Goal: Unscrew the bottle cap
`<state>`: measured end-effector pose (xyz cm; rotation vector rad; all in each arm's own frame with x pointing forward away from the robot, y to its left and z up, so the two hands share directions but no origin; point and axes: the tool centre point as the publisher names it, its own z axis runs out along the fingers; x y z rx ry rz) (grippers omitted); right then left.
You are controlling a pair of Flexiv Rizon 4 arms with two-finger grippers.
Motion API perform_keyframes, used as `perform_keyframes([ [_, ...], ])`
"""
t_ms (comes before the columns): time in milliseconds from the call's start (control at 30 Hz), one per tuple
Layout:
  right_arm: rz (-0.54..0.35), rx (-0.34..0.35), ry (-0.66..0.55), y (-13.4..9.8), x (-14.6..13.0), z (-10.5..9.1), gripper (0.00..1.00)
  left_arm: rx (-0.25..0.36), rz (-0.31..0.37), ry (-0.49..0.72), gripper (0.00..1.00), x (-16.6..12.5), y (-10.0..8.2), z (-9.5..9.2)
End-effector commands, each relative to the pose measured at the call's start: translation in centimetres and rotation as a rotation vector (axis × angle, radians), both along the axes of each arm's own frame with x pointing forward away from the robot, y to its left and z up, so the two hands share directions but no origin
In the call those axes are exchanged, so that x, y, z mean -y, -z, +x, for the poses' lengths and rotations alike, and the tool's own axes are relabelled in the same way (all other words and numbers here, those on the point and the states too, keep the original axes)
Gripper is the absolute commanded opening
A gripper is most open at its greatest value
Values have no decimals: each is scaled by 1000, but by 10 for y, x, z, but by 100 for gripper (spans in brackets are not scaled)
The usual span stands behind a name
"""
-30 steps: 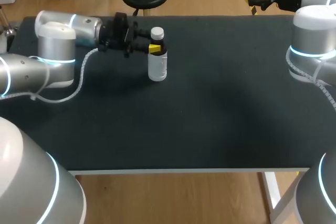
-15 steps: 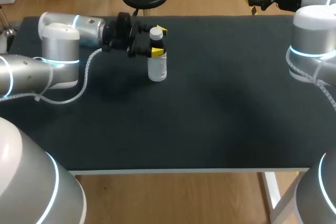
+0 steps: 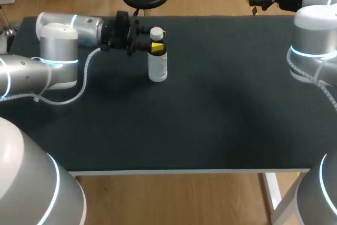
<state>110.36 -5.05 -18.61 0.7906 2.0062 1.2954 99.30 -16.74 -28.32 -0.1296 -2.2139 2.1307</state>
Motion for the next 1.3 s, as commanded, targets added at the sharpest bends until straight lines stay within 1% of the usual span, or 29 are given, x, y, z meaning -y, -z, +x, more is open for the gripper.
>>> perform_keyframes([
  [33,-1,-1,0,0,0,0,100,-3,3,-10,0,-1,-1,-3],
  [367,-1,-1,0,0,0,0,100,-3,4,-21,0,-3,1,0],
  [400,-1,-1,0,0,0,0,100,16,7,2,0,-3,1,1],
  [433,-1,-1,0,0,0,0,100,20,8,14,0,-3,1,0],
  [500,-1,-1,0,0,0,0,100,43,15,41,0,1,1,-8],
  [567,-1,-1,0,0,0,0,100,36,23,33,0,6,1,-18],
  [1300,-1,-1,0,0,0,0,100,36,23,33,0,6,1,-18],
])
